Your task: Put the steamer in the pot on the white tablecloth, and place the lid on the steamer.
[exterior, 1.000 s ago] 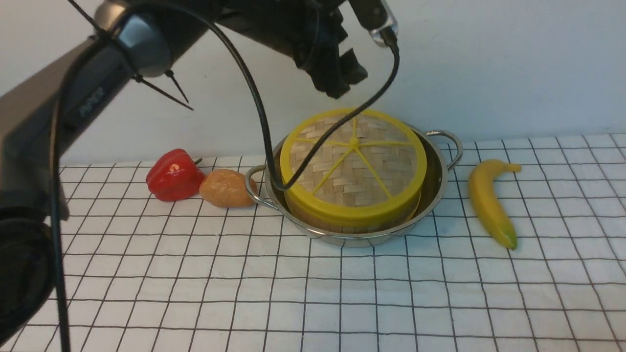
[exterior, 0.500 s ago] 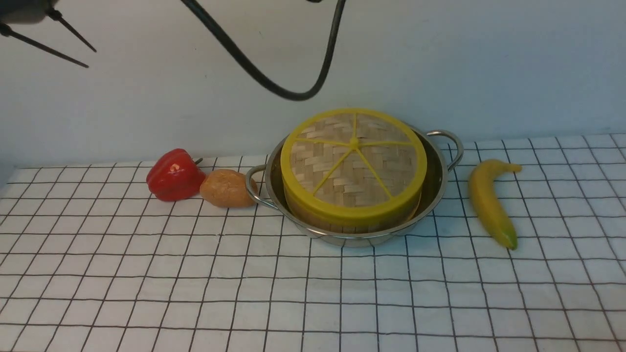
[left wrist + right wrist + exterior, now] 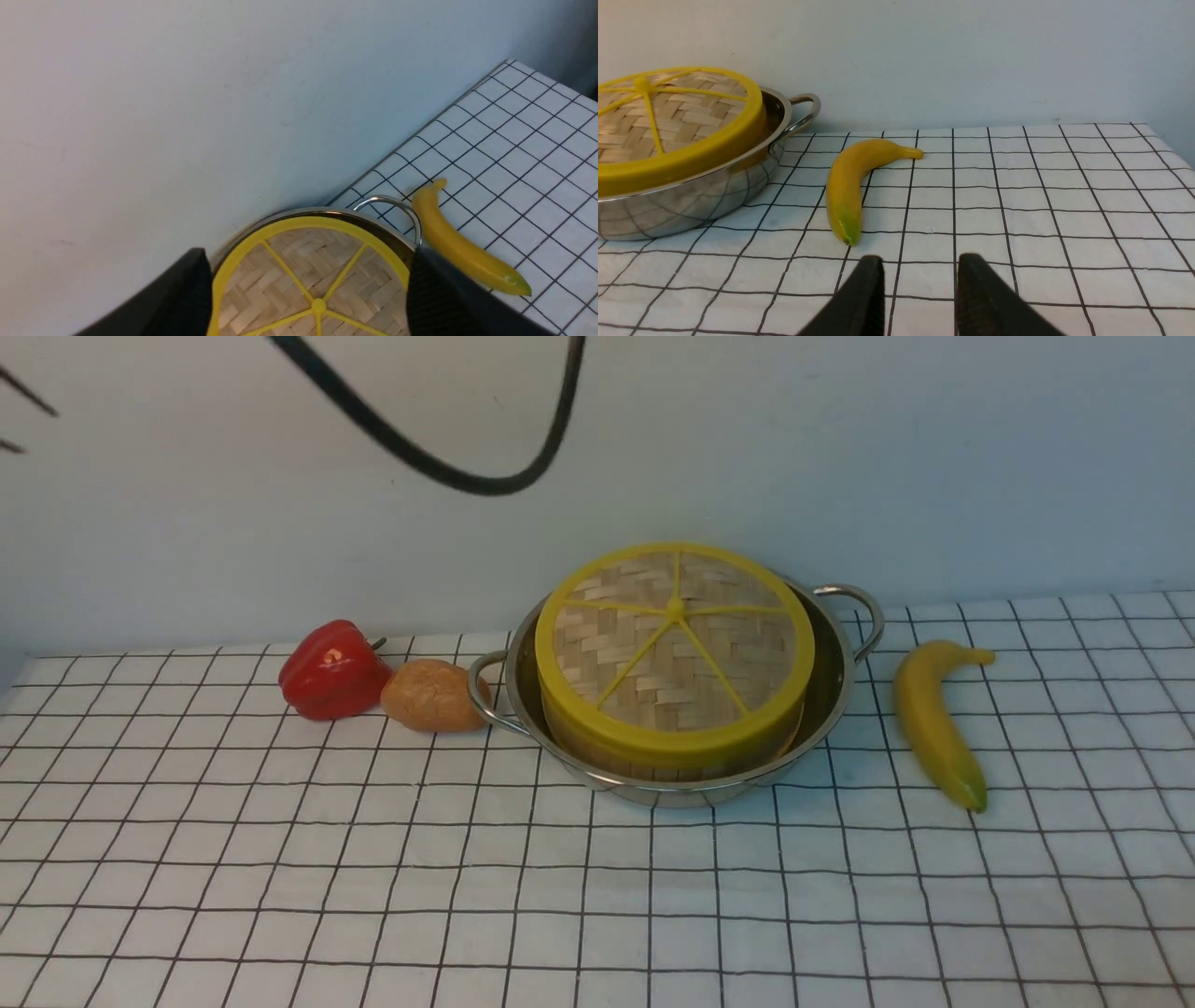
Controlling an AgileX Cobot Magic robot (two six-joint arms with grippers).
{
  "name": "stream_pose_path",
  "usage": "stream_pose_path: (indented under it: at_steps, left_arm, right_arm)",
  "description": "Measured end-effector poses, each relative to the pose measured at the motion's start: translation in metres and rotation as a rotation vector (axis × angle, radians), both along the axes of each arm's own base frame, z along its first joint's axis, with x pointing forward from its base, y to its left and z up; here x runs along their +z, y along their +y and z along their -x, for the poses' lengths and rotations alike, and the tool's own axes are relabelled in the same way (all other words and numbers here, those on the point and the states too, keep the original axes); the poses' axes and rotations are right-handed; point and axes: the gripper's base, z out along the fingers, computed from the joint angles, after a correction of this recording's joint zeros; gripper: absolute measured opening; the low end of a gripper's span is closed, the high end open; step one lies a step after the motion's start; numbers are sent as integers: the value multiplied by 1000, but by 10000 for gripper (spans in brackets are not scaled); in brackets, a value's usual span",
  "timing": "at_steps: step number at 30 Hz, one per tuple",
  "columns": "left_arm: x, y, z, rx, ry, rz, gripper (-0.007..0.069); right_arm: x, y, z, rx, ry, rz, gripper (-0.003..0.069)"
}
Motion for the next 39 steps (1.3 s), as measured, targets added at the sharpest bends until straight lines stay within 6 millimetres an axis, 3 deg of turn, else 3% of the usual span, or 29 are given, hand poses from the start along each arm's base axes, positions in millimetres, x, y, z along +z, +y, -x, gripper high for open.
stream_pose_path:
  at_steps: [1, 2, 4, 7, 9, 10, 11, 15, 16, 19, 26, 30, 39]
  left_arm:
    - [16, 17, 26, 25, -63, -5, 515]
    - [13, 17, 25, 26, -57, -12, 515]
    - [28, 52, 77, 96, -153, -6, 515]
    - [8, 85, 126, 182, -172, -13, 515]
    - [-28, 101, 156, 233, -140, -25, 515]
    - [-25, 103, 160, 238, -157, -19, 515]
    - [-56, 110, 177, 264, -130, -31, 515]
    - [-126, 130, 220, 373, -132, -34, 515]
    - [-135, 130, 221, 380, -115, -35, 515]
    - [-191, 141, 246, 486, -170, -9, 515]
    - [-261, 147, 275, 572, -337, 89, 515]
    - [-279, 147, 281, 576, -361, 107, 515]
    - [-289, 145, 283, 553, -260, 73, 515]
  right_arm:
    - [0, 0, 0, 0, 0, 0, 243]
    - [0, 0, 0, 0, 0, 0, 243]
    - [0, 0, 0, 0, 0, 0, 243]
    - [0, 0, 0, 0, 0, -3, 243]
    - [0, 0, 0, 0, 0, -3, 243]
    - [0, 0, 0, 0, 0, -3, 243]
    - [0, 0, 0, 0, 0, -3, 243]
    - [0, 0, 0, 0, 0, -3, 243]
    - [0, 0, 0, 0, 0, -3, 243]
    - [0, 0, 0, 0, 0, -3, 243]
    - [0, 0, 0, 0, 0, -3, 243]
    - [0, 0, 0, 0, 0, -3, 243]
    - [0, 0, 0, 0, 0, -4, 243]
